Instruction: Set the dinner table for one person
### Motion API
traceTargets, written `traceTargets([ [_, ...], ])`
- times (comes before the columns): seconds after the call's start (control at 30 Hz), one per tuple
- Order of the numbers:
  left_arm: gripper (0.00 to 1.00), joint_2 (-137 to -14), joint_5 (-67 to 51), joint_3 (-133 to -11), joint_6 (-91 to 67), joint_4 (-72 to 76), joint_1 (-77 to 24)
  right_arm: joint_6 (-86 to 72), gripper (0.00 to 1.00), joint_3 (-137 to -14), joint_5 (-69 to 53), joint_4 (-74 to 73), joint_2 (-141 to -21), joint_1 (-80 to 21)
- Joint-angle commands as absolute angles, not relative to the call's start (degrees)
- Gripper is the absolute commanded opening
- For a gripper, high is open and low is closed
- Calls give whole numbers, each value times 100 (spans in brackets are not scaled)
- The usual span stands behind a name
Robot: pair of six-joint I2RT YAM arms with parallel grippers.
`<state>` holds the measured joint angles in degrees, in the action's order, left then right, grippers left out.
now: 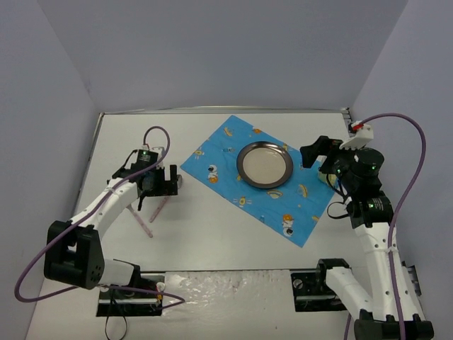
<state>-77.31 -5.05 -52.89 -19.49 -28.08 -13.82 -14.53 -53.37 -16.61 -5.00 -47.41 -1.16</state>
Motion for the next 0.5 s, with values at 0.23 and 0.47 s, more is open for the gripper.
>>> traceTargets([
  [0.23, 96, -6291, 1560, -3999, -4624, -2916, -929, -1420, 100, -5037, -2004, -313, -4211, -1108],
  [0.47, 92, -6416, 1466, -3635, -4856, -2789, -557, -1182, 100, -4926, -1877, -424, -4008, -1608],
])
